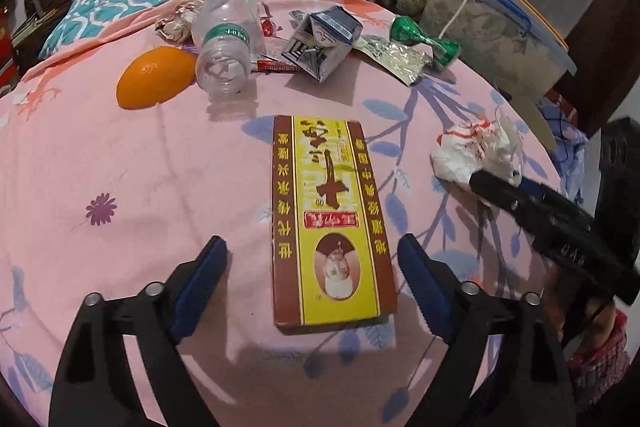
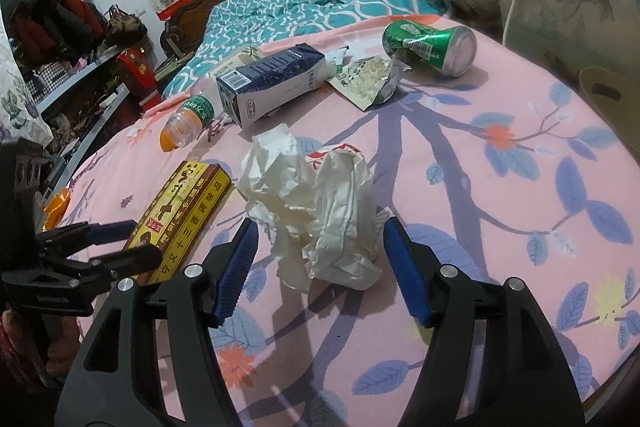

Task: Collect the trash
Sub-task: 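Grasp the yellow-brown medicine box with the left tool, then carry the box and tissue to the wastebasket and release both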

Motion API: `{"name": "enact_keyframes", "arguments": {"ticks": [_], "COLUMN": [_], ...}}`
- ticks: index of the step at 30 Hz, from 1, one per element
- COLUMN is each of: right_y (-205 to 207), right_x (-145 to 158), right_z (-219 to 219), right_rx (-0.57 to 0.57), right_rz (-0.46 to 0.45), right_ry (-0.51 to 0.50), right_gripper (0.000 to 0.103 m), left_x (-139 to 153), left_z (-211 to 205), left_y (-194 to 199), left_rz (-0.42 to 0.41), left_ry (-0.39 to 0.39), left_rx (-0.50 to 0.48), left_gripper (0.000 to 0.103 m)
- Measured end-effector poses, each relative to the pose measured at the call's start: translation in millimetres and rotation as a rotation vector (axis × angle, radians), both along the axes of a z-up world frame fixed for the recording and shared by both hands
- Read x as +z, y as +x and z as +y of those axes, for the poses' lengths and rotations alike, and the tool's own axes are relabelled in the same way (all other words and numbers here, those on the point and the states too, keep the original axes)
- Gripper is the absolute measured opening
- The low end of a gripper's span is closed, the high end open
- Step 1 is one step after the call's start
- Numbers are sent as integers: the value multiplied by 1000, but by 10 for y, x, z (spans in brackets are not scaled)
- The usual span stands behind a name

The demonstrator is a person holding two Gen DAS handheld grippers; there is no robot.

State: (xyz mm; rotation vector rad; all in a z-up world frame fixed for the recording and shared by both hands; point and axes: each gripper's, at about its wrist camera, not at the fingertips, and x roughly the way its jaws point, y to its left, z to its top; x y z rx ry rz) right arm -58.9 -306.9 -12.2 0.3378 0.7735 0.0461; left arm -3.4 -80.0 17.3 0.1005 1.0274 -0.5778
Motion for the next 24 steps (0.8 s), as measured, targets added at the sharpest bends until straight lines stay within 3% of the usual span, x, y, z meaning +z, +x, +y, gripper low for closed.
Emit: {"name": "enact_keyframes", "arguments": {"ticks": [12,18,19,20,24], "right_y": [41,121,126,126,88], "right_x": [-32,-48,-56,-63,-60], "right_z": [-66,-19,-11,-3,34], "right_rx": [-17,-10,-4,0,21], "right_rz": [8,20,25,27,27], "right_ry": [14,-4,-3,-7,-21], "right_gripper": [69,68,62,48,41], "left_x": [-92,-80,-74,-67,-58], "left_z": [-242,-177,-158,-146,-123], "left_y": [-36,-49,-49,-49,-63], "left_rz": [-44,-81,-83,-87,-85], "left_ry": [98,117,112,111,99], "left_rx": [-5,11,14,14,2], "left_gripper": [84,68,59,56,56]}}
